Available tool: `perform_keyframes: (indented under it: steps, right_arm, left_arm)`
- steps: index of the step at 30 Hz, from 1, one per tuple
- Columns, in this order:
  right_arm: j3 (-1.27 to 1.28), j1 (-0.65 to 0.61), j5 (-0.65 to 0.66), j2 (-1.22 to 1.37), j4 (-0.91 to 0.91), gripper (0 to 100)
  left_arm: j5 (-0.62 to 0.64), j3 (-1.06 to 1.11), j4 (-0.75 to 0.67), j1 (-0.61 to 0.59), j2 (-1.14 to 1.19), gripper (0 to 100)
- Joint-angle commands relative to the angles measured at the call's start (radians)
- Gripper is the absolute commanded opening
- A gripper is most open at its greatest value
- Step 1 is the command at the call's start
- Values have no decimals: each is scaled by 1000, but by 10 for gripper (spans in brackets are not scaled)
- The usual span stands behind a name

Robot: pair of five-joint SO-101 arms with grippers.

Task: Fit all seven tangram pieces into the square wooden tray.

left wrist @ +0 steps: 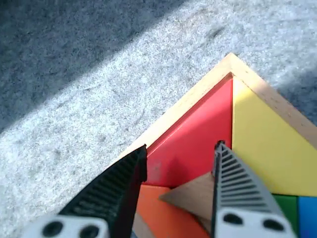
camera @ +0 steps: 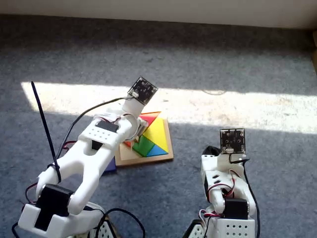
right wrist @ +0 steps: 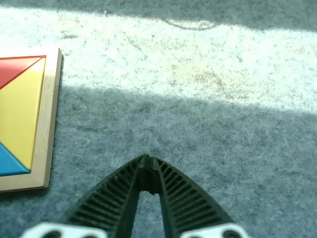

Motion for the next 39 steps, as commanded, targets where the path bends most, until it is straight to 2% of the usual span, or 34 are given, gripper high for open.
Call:
perform_keyframes:
  steps: [1,10,27,32,35,39]
  right_arm:
    - [151,13,9,-10,-21,9]
    - [151,13,9,-10,-21,9]
    - [151,13,9,-10,-21,9]
    - [151,13,9,-10,-21,9]
    - [151,13,9,-10,-21,9]
    - [151,13,9,-10,-21,9]
  left_arm:
    - [-9,-5,8,19,-39,217]
    - [-6,-5,8,-58,-41,217]
    - [-52,1,71,-53,-48,217]
    - [40,7,86,-76,-216,218]
    - [41,22,178,-96,-364,218]
    - [34,16,377,-162,-516,218]
